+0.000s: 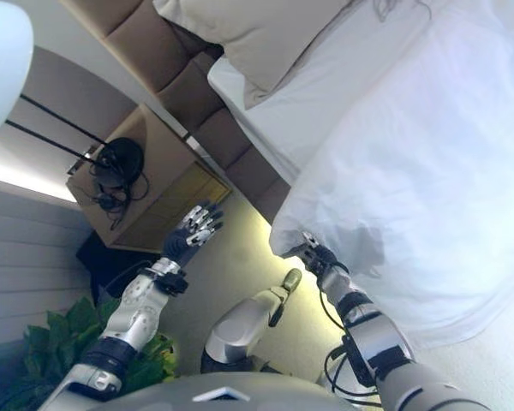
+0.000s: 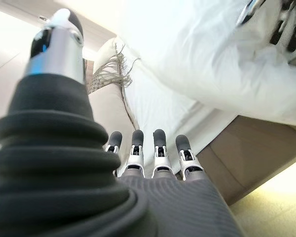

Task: Make the bed neatly

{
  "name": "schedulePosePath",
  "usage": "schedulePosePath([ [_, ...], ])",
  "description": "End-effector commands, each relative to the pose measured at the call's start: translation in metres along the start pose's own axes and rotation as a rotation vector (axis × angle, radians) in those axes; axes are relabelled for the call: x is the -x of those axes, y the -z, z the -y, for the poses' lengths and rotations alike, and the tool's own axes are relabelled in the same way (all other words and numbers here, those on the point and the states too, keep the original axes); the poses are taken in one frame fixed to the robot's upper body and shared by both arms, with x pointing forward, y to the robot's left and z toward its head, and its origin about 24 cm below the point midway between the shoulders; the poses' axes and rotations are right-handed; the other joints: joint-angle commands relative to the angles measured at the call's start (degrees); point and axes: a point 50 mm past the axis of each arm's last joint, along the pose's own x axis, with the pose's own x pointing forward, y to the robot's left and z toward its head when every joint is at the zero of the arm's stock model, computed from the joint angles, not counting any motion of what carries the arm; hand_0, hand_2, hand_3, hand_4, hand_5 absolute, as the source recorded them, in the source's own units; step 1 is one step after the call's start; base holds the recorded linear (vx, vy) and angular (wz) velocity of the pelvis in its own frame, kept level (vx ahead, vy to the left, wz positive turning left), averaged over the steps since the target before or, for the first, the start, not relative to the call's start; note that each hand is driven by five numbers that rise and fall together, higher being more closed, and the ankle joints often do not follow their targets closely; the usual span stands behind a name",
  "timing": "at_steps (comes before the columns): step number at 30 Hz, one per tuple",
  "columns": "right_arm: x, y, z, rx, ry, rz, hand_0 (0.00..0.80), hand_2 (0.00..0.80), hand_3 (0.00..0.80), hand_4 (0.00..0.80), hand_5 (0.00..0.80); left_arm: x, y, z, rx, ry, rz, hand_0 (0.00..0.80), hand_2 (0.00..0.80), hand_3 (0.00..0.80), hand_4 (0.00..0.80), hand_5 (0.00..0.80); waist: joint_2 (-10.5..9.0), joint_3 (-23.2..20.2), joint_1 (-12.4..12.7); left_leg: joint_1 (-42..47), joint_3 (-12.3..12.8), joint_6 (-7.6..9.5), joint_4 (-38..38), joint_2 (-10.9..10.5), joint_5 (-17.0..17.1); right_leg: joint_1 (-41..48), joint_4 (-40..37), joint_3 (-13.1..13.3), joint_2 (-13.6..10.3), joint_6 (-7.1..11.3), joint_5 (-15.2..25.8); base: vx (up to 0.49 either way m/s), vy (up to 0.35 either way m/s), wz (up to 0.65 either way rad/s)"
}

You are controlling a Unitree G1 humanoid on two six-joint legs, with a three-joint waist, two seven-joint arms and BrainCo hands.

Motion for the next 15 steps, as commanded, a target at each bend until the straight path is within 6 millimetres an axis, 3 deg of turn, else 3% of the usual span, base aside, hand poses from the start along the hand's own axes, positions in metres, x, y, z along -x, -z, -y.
schedulePosePath([
  [1,0.003,-0.017,0.003,-0.075,-0.098,0.063,0.0,0.0,0.0,0.0,0.0,-0.007,-0.029,0.0,-0.063,0.013,0.115,0.0,0.0,0.0,0.0,0.0,-0.23,3.1,-0.7,-6.7,1.7,-3.07,6.4,1.2,-0.7,7.8,-3.3,0.8,-0.7,1.66,2.8,-0.001,-0.005,-0.22],
  [8,0.018,-0.008,0.055,-0.182,-0.09,0.064,0.0,0.0,0.0,0.0,0.0,0.001,-0.026,-0.006,-0.034,-0.041,0.149,0.0,0.0,0.0,0.0,0.0,-0.09,3.6,-3.5,-6.9,2.8,-2.93,6.7,2.0,-1.1,6.1,-2.2,3.1,-0.1,1.54,1.5,-0.004,0.008,-0.19],
  [14,0.027,-0.004,0.076,-0.276,-0.084,0.078,0.0,0.0,0.0,0.0,0.0,0.008,-0.026,-0.009,-0.029,-0.074,0.175,0.0,0.0,0.0,0.0,0.0,-0.28,4.2,-4.9,-7.2,3.4,-3.03,6.8,2.6,-1.1,5.3,-1.6,4.0,0.2,1.46,0.7,-0.016,0.011,-0.04],
  [15,0.028,-0.005,0.077,-0.284,-0.086,0.089,0.0,0.0,0.0,0.0,0.0,0.007,-0.027,-0.01,-0.033,-0.076,0.181,0.0,0.0,0.0,0.0,0.0,-0.27,4.4,-5.2,-8.0,3.6,-2.68,6.5,2.4,0.5,4.7,-1.7,3.6,0.0,1.13,1.9,-0.097,0.028,-0.1],
])
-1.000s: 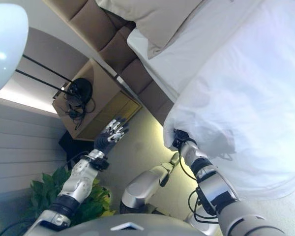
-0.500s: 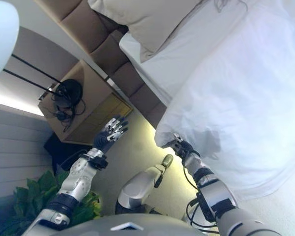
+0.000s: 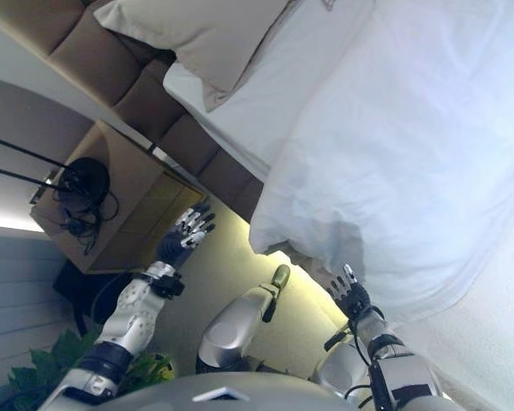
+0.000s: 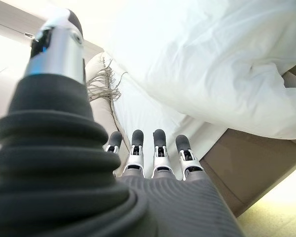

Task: Make the bed neatly

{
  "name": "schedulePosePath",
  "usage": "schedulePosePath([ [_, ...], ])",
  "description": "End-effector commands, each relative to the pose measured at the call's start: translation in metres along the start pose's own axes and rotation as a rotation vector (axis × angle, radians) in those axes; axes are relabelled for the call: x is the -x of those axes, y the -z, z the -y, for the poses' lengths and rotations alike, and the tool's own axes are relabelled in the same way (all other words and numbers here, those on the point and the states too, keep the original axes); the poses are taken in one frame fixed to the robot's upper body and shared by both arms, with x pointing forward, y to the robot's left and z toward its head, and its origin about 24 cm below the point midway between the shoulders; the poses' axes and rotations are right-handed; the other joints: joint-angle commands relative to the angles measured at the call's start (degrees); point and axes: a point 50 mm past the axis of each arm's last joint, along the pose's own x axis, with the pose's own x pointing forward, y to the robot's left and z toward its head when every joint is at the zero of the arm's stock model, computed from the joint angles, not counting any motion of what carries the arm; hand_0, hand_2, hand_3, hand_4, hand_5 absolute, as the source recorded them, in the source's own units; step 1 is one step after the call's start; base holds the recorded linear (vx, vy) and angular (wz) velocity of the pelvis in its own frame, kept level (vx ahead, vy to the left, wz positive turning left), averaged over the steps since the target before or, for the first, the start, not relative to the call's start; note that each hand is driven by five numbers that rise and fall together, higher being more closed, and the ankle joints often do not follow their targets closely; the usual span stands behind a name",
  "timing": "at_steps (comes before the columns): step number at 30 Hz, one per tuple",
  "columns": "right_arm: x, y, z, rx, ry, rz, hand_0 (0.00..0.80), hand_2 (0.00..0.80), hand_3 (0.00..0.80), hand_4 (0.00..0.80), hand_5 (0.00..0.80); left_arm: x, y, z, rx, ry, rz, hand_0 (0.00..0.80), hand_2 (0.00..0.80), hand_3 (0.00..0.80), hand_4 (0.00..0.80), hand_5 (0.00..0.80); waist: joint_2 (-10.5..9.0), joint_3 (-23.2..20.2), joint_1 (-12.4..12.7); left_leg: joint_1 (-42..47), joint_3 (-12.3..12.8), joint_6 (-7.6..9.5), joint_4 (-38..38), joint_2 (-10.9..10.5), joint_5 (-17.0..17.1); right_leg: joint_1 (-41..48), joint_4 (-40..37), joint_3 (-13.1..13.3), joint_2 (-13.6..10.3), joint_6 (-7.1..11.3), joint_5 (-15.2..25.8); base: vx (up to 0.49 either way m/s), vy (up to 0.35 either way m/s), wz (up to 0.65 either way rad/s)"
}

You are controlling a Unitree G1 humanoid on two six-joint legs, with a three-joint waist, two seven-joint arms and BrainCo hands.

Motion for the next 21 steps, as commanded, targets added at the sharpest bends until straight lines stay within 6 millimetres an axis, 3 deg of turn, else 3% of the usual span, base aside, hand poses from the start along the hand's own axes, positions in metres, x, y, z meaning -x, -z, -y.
schedulePosePath([
  [1,-0.002,-0.019,-0.014,-0.039,-0.098,0.065,0.0,0.0,0.0,0.0,0.0,-0.005,-0.032,-0.003,-0.021,-0.011,0.175,0.0,0.0,0.0,0.0,0.0,0.86,3.5,-0.9,-6.1,0.3,-3.66,3.7,1.4,2.7,5.8,1.5,1.6,-1.2,1.32,-0.8,-0.099,0.011,-0.13],
  [8,0.005,-0.027,-0.005,-0.068,-0.129,0.141,0.0,0.0,0.0,0.0,0.0,-0.001,-0.047,-0.011,-0.169,-0.053,0.223,0.0,0.0,0.0,0.0,0.0,-0.8,4.3,-2.8,-6.4,1.4,-3.59,4.0,2.6,2.3,4.5,1.4,3.1,-0.3,1.48,-0.5,-0.032,-0.058,-0.08],
  [11,0.007,-0.035,-0.004,-0.084,-0.14,0.175,0.0,0.0,0.0,0.0,0.0,-0.007,-0.063,-0.007,-0.382,-0.097,0.291,0.0,0.0,0.0,0.0,0.0,-1.78,4.6,-4.5,-6.7,2.5,-3.61,4.2,3.3,2.1,3.9,1.0,4.3,0.3,1.48,-0.3,-0.051,-0.067,-0.2],
  [14,0.009,-0.041,-0.005,-0.092,-0.153,0.197,0.0,0.0,0.0,0.0,0.0,-0.02,-0.082,0.002,-0.619,-0.123,0.381,0.0,0.0,0.0,0.0,0.0,-2.74,4.9,-6.5,-6.6,3.5,-3.62,4.2,4.1,2.1,3.1,1.1,5.8,0.9,1.5,-0.4,-0.046,-0.06,-0.31],
  [21,0.007,-0.043,-0.013,-0.092,-0.178,0.203,0.0,0.0,0.0,0.0,0.0,-0.054,-0.116,0.037,-0.984,-0.152,0.608,0.0,0.0,0.0,0.0,0.0,-4.76,6.1,-11.1,-6.5,6.5,-4.12,3.9,6.3,2.1,1.6,0.2,8.6,2.1,1.95,0.2,-0.053,-0.049,-0.28],
])
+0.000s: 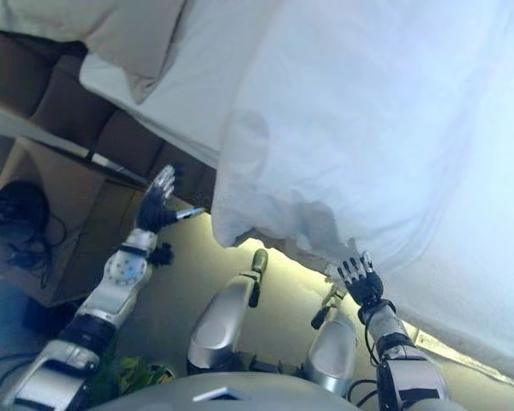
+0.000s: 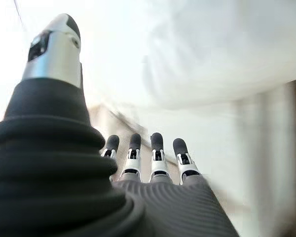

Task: Make the bed neatly

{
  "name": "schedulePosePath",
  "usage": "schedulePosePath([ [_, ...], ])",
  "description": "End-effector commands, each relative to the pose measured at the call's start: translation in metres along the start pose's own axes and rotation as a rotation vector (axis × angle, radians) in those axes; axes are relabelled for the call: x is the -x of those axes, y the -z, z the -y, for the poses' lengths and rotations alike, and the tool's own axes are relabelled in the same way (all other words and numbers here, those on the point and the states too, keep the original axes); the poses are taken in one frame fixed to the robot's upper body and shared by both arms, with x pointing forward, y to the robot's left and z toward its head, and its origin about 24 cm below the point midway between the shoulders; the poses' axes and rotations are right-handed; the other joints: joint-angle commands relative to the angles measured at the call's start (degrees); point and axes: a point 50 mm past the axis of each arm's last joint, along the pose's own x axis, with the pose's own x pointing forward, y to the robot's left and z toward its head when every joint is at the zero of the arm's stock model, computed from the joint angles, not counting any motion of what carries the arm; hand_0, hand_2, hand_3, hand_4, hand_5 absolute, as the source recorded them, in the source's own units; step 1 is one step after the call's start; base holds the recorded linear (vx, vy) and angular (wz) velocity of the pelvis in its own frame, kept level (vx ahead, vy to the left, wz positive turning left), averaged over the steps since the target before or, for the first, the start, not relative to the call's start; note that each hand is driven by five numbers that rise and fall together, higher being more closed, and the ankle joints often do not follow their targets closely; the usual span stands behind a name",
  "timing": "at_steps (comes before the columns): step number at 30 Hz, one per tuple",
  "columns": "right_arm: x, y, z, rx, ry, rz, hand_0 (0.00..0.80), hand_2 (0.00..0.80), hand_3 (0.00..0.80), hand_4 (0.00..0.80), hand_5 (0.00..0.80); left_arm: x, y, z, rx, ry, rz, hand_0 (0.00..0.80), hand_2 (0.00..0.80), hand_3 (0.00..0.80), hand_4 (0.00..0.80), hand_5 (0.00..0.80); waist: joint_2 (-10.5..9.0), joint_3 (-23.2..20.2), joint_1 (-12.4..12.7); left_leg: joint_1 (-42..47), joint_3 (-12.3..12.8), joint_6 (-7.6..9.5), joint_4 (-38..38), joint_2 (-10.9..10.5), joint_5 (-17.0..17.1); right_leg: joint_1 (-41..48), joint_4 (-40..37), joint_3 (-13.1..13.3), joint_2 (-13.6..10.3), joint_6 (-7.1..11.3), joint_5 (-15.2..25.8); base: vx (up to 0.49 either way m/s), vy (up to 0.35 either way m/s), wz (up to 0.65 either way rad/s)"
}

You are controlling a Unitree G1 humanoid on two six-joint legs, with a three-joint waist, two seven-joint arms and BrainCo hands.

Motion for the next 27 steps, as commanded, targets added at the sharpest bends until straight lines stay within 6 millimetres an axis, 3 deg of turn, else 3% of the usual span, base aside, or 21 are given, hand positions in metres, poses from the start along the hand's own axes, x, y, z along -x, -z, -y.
schedulePosePath([
  [1,0.004,-0.01,0.0,-0.004,-0.036,0.043,0.0,0.0,0.0,0.0,0.0,-0.026,-0.04,0.001,-0.19,-0.088,0.26,0.0,0.0,0.0,0.0,0.0,-0.63,0.5,-2.9,-4.9,-0.4,-3.78,0.6,2.3,4.8,4.7,4.1,1.6,-1.7,3.59,-3.6,-0.053,-0.07,-0.22],
  [7,-0.002,-0.008,-0.014,0.014,-0.07,0.043,0.0,0.0,0.0,0.0,0.0,-0.054,-0.062,0.013,-0.44,-0.134,0.408,0.0,0.0,0.0,0.0,0.0,-2.27,2.3,-6.8,-6.3,1.4,-4.26,0.5,4.1,5.5,1.3,3.7,3.6,-0.8,4.02,-2.6,-0.07,-0.038,-0.3],
  [13,-0.008,-0.011,-0.029,0.027,-0.093,0.074,0.0,0.0,0.0,0.0,0.0,-0.073,-0.075,0.03,-0.496,-0.124,0.43,0.0,0.0,0.0,0.0,0.0,-3.23,4.9,-9.8,-8.5,2.6,-4.1,1.6,4.6,5.8,-3.1,4.9,5.1,-0.5,3.92,-1.6,-0.06,-0.003,-0.22],
  [20,-0.008,-0.03,-0.047,0.033,-0.15,0.19,0.0,0.0,0.0,0.0,0.0,-0.076,-0.066,0.034,-0.633,-0.192,0.41,0.0,0.0,0.0,0.0,0.0,-4.35,7.5,-13.0,-12.8,3.7,-3.71,7.0,5.3,3.5,-10.3,9.9,7.6,-0.2,3.28,-2.3,-0.031,0.041,-0.22],
  [25,-0.001,-0.037,-0.062,-0.005,-0.281,0.248,0.0,0.0,0.0,0.0,0.0,-0.079,-0.061,0.024,-0.781,-0.243,0.39,0.0,0.0,0.0,0.0,0.0,-5.8,7.5,-14.7,-17.2,4.2,-3.2,9.9,6.0,2.4,-16.7,13.3,9.1,0.2,2.96,-2.8,-0.021,0.026,-0.11],
  [27,0.003,-0.039,-0.077,-0.011,-0.367,0.274,0.0,0.0,0.0,0.0,0.0,-0.079,-0.053,0.016,-0.86,-0.268,0.364,0.0,0.0,0.0,0.0,0.0,-6.69,7.5,-15.4,-19.3,4.4,-2.84,10.9,6.3,2.1,-19.8,14.6,9.6,0.5,2.86,-2.9,-0.035,0.0,-0.13],
])
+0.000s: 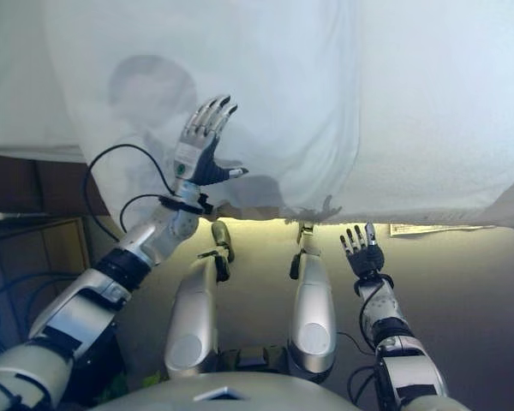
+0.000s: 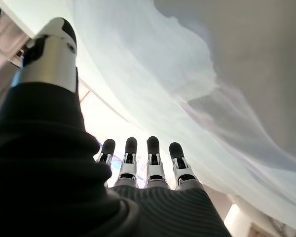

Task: Make the bed neatly

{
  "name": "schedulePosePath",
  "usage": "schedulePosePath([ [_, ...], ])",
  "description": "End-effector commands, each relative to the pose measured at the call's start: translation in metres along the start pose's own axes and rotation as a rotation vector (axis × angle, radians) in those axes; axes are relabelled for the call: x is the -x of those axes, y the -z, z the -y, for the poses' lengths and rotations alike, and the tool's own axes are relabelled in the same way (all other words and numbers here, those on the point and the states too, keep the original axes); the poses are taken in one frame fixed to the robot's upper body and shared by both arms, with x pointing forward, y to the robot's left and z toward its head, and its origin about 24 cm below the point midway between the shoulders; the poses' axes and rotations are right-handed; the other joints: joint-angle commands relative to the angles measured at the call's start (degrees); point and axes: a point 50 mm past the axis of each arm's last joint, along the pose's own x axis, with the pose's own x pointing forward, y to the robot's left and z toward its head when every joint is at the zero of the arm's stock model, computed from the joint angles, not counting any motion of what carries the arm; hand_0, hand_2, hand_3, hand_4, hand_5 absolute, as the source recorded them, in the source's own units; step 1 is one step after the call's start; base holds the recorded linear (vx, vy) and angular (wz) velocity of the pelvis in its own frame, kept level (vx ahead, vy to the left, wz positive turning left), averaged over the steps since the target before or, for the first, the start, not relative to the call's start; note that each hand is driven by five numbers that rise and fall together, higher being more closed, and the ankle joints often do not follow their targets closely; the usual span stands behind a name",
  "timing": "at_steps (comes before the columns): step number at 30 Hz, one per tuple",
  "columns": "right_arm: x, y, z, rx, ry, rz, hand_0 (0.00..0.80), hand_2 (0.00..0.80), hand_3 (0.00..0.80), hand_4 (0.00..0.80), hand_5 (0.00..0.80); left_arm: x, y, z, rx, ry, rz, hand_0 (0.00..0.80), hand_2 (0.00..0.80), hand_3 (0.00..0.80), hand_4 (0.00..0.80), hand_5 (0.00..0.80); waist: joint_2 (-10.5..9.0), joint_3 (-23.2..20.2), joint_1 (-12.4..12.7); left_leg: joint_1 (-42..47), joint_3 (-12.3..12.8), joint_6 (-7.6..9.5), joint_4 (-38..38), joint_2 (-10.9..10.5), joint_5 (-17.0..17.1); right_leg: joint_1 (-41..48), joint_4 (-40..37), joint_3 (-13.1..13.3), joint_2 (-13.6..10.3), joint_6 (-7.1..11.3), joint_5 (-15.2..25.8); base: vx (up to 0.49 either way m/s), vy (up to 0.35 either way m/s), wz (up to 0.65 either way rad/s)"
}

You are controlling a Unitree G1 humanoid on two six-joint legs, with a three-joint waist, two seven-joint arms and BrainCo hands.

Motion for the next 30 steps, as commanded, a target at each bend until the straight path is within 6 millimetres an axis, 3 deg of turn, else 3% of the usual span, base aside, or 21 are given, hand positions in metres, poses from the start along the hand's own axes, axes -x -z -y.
schedulePosePath([
  [1,0.009,-0.019,-0.016,0.002,-0.152,0.094,0.0,0.0,0.0,0.0,0.0,-0.012,0.013,-0.017,-0.127,-0.112,-0.007,0.0,0.0,0.0,0.0,0.0,-1.01,0.8,-0.9,-5.8,-4.0,-2.84,0.5,1.4,5.3,-1.0,8.8,-1.0,-2.6,4.27,-5.4,-0.024,0.001,-0.19],
  [6,0.011,-0.027,-0.033,-0.03,-0.248,0.141,0.0,0.0,0.0,0.0,0.0,-0.001,0.036,-0.019,-0.171,-0.097,-0.084,0.0,0.0,0.0,0.0,0.0,-1.5,0.8,-0.9,-8.4,-4.9,-2.16,3.9,1.5,2.1,-5.7,13.9,0.1,-2.2,4.55,-7.8,0.051,-0.005,-0.22],
  [14,0.013,-0.028,-0.045,-0.01,-0.302,0.149,0.0,0.0,0.0,0.0,0.0,0.014,0.046,-0.008,-0.268,-0.075,-0.165,0.0,0.0,0.0,0.0,0.0,-0.58,0.8,-1.3,-11.5,-5.1,-1.28,4.6,0.4,2.2,-10.5,16.7,0.9,-2.1,3.8,-8.1,0.016,0.04,-0.07],
  [22,0.011,-0.031,-0.052,0.014,-0.323,0.176,0.0,0.0,0.0,0.0,0.0,0.02,0.073,-0.009,-0.434,-0.021,-0.277,0.0,0.0,0.0,0.0,0.0,0.47,0.8,-1.8,-14.5,-5.5,-0.86,6.1,0.0,2.1,-14.7,19.2,2.0,-2.3,3.49,-8.3,0.029,0.03,0.02],
  [30,0.009,-0.034,-0.071,0.038,-0.361,0.206,0.0,0.0,0.0,0.0,0.0,0.02,0.075,-0.003,-0.427,0.024,-0.347,0.0,0.0,0.0,0.0,0.0,1.18,0.8,-1.7,-18.1,-6.2,-0.15,8.6,-0.8,1.4,-19.4,23.2,3.2,-2.2,2.95,-9.0,0.005,0.008,0.02],
])
